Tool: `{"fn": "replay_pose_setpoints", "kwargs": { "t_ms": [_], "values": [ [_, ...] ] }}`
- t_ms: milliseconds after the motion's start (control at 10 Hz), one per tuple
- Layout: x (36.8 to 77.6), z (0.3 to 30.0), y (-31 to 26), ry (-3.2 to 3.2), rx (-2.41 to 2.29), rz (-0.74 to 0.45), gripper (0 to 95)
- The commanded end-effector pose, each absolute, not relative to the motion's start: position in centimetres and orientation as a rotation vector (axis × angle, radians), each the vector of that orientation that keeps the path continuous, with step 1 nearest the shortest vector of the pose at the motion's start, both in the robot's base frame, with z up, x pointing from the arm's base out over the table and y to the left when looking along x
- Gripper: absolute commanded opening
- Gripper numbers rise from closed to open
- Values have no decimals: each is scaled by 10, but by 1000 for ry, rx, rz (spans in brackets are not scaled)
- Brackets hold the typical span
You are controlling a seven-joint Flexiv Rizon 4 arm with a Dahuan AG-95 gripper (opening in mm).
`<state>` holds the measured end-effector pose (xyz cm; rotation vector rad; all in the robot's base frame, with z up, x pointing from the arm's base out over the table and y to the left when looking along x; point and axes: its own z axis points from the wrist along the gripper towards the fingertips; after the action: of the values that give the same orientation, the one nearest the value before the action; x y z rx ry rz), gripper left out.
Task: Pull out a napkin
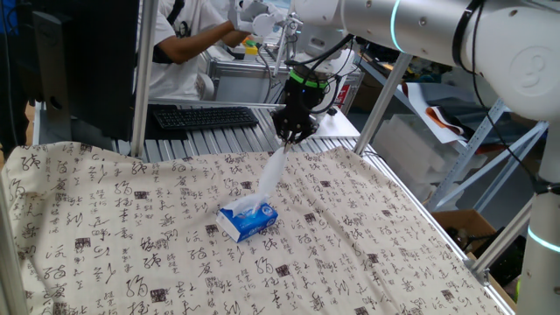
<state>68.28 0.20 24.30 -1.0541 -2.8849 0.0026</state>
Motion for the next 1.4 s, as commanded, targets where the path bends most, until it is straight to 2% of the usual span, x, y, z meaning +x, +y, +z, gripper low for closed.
{"fn": "replay_pose_setpoints", "kwargs": {
  "t_ms": [100,1400],
  "values": [
    [693,242,-8,-2886,-1020,9,0],
    [734,223,-72,-2966,-799,4,0]
  ]
}}
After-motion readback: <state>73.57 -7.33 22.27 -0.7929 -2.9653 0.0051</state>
